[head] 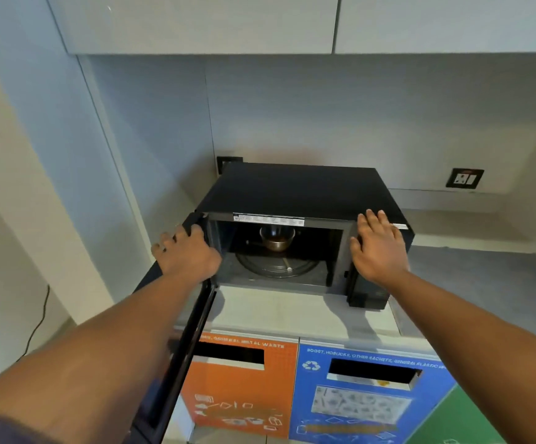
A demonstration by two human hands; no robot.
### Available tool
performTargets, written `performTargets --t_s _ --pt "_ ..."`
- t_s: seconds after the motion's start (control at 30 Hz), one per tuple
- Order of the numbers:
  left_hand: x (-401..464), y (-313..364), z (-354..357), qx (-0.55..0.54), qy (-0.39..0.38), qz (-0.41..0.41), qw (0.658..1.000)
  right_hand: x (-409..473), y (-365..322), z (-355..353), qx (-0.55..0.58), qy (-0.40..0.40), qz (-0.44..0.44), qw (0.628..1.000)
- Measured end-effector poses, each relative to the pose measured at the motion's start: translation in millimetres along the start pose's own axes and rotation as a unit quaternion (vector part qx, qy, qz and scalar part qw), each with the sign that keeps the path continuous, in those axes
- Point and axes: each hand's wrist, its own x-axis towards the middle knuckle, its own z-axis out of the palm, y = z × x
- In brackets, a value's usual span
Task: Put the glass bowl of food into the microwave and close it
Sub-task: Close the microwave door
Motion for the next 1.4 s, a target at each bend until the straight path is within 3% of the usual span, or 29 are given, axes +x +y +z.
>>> performTargets --t_s 0.27,0.8,0.93,1.17,1.4 --pt "2.0 -11.9 -10.9 -0.029 -0.075 0.037 0.996 -0.6 19.3 -1.0 -0.045 -0.028 -0.024 0.998" --pt "-1.9 57.8 -0.3 -0.104 -0.098 0.012 0.99 8.6 27.2 -9.5 -0.006 -0.04 -0.041 0.998" --pt "-4.6 84.3 9.0 -0.074 -0.069 0.108 0.989 11.7 28.2 -8.8 0.004 -0.048 -0.036 0.998" --pt "-1.6 118.3 26.3 -0.097 0.004 0.29 0.952 18.1 31.9 -14.5 0.054 -0.085 -0.015 0.995" --pt "6.5 157.1 44.0 -0.042 0.02 0.398 0.916 14.6 33.3 -24.4 0.098 -0.128 -0.011 0.987"
